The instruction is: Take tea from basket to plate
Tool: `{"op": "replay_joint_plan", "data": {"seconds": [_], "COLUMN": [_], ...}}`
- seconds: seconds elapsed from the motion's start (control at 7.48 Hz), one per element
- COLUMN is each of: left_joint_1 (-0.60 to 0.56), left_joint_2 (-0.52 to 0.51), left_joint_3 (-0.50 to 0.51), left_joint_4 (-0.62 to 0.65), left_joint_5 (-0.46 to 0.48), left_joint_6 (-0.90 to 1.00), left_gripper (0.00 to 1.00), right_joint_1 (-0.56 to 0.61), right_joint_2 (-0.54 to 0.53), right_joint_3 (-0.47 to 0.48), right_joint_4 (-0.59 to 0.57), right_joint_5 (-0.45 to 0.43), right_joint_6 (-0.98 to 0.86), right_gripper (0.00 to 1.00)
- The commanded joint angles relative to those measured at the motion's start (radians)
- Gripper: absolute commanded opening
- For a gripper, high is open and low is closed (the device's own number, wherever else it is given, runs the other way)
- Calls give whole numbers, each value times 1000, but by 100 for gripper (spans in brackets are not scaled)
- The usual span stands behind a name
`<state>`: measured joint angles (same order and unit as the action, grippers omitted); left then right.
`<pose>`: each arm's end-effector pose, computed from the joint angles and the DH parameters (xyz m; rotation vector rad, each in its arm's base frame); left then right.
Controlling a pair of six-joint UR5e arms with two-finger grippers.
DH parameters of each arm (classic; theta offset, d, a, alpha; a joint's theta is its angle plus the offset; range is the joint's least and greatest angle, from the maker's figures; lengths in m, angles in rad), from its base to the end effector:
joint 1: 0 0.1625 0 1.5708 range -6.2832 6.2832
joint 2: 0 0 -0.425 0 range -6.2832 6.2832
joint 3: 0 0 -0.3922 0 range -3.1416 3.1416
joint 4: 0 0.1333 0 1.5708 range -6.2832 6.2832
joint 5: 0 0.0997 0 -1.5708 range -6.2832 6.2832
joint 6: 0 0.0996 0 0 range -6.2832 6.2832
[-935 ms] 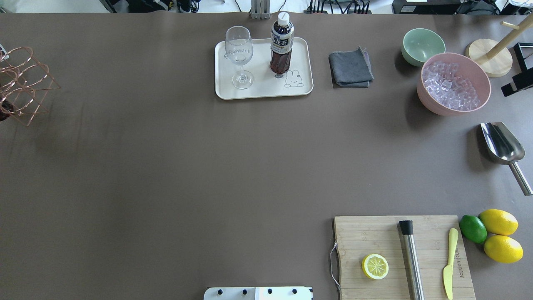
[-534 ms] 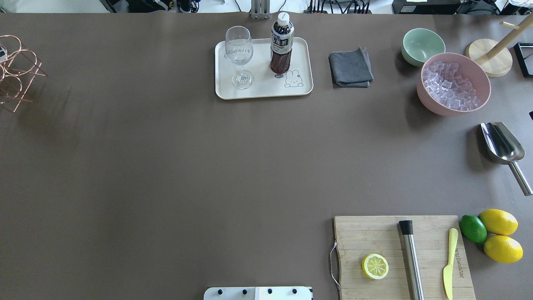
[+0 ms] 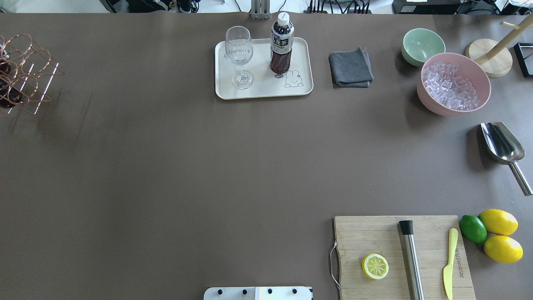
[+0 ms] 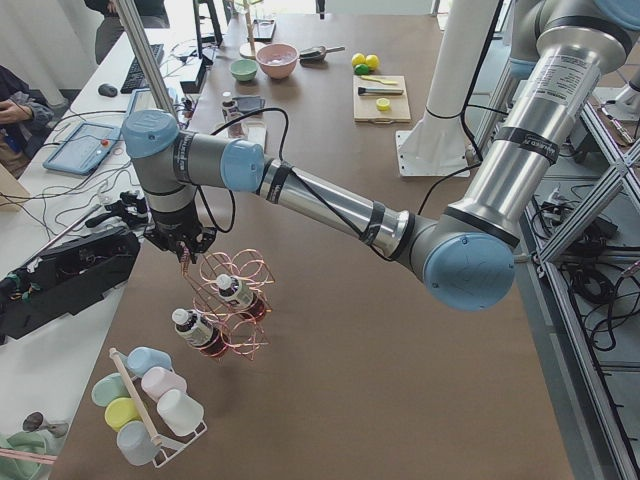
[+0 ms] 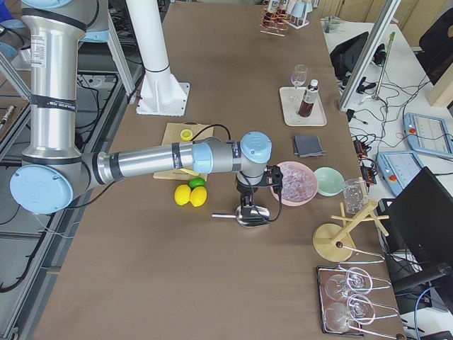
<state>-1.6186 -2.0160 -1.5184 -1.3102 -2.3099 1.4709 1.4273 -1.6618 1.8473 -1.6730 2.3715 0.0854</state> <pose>-0.0974 -0.6500 0.4558 0.6550 0.4899 1.3996 -0.0035 -0.4562 0.5742 -0.0131 -0.8042 -0.0883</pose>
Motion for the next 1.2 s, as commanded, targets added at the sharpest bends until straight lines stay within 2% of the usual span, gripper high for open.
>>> {"op": "replay_joint_plan", "data": {"seconds": [0.0,0.13,0.4,1.07], "left_joint_1": [28,46,101,118], "left_joint_2": [0,3,28,49], "left_joint_3": [-2,-5,-80,-86], "left_joint_4": [-4,-12,-14,-12], "left_joint_5": [3,3,6,6], "left_joint_6": [-7,-14,-122,-127], "left_gripper": [0,0,0,0], "right_joint_1": [-8,-1,11,44], "right_joint_2": [2,-9,-10,-26], "right_joint_3": [-5,-2,4,-16], "right_joint_4": [-2,-1,-4,-4], "right_joint_5": [-15,-21,-20,2], "right_joint_6": [-1,-3,1,1], "right_gripper": [100,100,100,100]}}
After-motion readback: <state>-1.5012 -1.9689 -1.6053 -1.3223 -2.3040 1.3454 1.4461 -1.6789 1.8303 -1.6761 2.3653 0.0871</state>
